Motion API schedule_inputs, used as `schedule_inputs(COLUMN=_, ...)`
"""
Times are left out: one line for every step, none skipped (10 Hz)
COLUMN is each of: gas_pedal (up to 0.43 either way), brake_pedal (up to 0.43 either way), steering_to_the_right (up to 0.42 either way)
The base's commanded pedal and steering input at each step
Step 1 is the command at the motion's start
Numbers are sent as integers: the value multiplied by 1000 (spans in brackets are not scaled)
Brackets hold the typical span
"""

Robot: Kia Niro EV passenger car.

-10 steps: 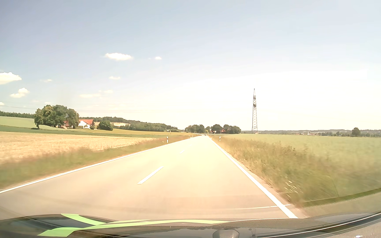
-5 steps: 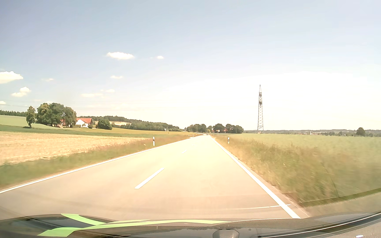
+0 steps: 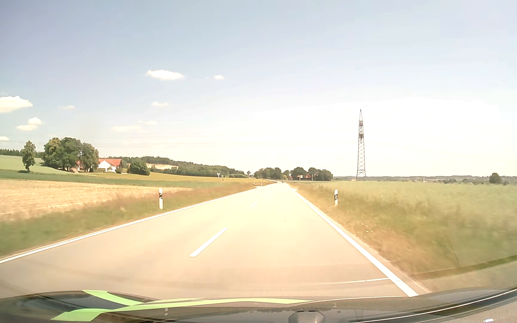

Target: Follow the waypoints while adhering to traffic rules and regulations

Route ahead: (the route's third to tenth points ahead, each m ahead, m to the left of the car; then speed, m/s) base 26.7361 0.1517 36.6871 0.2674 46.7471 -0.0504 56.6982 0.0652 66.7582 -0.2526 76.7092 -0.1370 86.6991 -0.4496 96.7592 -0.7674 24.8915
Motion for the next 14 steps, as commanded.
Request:
schedule_inputs(gas_pedal=177, brake_pedal=0, steering_to_the_right=0)
schedule_inputs(gas_pedal=177, brake_pedal=0, steering_to_the_right=0)
schedule_inputs(gas_pedal=177, brake_pedal=0, steering_to_the_right=0)
schedule_inputs(gas_pedal=177, brake_pedal=0, steering_to_the_right=0)
schedule_inputs(gas_pedal=177, brake_pedal=0, steering_to_the_right=0)
schedule_inputs(gas_pedal=197, brake_pedal=0, steering_to_the_right=1)
schedule_inputs(gas_pedal=209, brake_pedal=0, steering_to_the_right=1)
schedule_inputs(gas_pedal=209, brake_pedal=0, steering_to_the_right=1)
schedule_inputs(gas_pedal=220, brake_pedal=0, steering_to_the_right=0)
schedule_inputs(gas_pedal=220, brake_pedal=0, steering_to_the_right=1)
schedule_inputs(gas_pedal=228, brake_pedal=0, steering_to_the_right=1)
schedule_inputs(gas_pedal=240, brake_pedal=0, steering_to_the_right=1)
schedule_inputs(gas_pedal=240, brake_pedal=0, steering_to_the_right=1)
schedule_inputs(gas_pedal=228, brake_pedal=0, steering_to_the_right=1)
